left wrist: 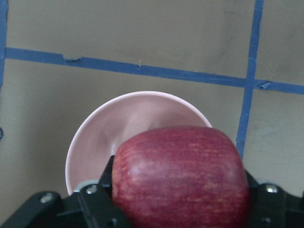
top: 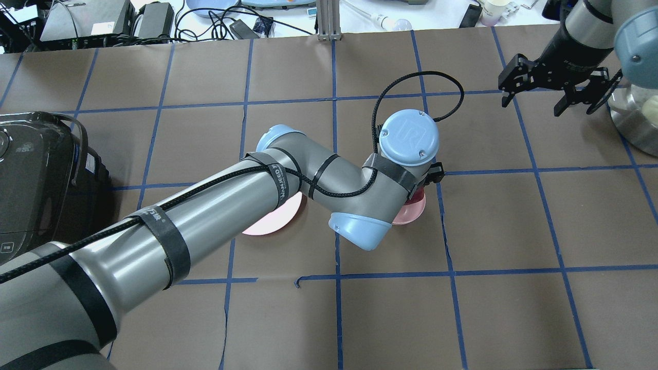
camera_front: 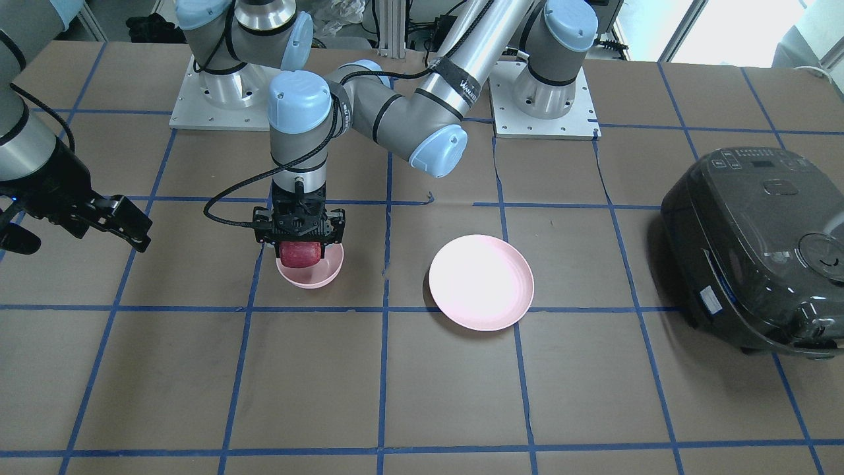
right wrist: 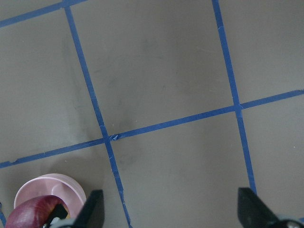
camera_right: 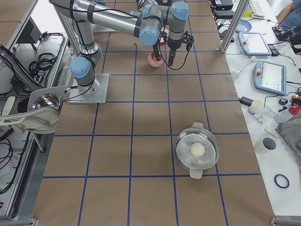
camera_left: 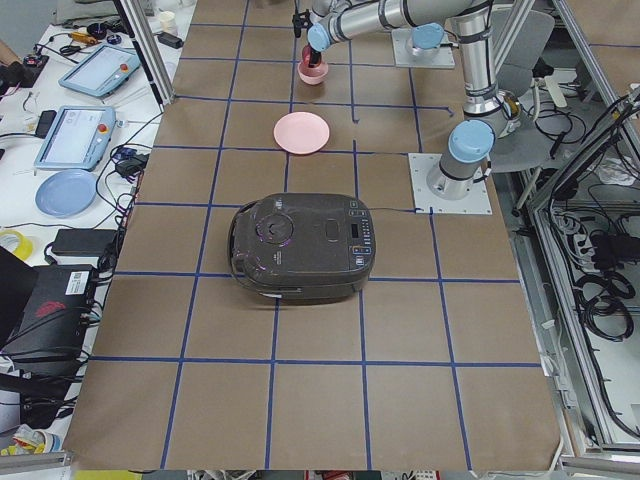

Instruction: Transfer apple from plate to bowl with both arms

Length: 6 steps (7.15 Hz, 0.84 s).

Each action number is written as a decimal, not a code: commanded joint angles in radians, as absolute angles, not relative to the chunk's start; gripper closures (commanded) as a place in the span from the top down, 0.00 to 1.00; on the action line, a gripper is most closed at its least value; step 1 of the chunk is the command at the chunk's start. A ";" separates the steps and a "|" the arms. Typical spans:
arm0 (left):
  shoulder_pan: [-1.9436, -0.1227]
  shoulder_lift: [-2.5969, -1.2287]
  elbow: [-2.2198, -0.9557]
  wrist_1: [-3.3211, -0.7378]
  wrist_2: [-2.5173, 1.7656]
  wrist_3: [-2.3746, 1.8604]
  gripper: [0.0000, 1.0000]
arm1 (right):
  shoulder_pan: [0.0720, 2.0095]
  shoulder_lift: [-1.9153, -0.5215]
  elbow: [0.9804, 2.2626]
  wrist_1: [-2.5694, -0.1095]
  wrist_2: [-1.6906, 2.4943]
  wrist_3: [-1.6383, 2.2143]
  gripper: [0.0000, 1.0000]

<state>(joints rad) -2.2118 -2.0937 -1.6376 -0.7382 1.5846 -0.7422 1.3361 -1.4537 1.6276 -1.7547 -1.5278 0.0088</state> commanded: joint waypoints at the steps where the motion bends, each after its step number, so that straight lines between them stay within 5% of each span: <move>1: -2.209 -2.103 -1.658 -0.739 1.588 -0.726 0.16 | 1.336 -1.453 1.623 -1.770 -1.523 0.011 1.00; 3: -2.209 -2.103 -1.660 -0.741 1.621 -0.723 0.25 | 1.336 -1.453 1.623 -1.770 -1.525 0.015 1.00; 6: -2.209 -2.105 -1.652 -0.742 1.617 -0.729 1.00 | 1.336 -1.454 1.621 -1.769 -1.526 0.015 1.00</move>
<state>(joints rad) -2.2089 -2.1044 -1.6558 -0.7432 1.6193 -0.7241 1.3361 -1.4533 1.6225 -1.7695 -1.5261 0.0153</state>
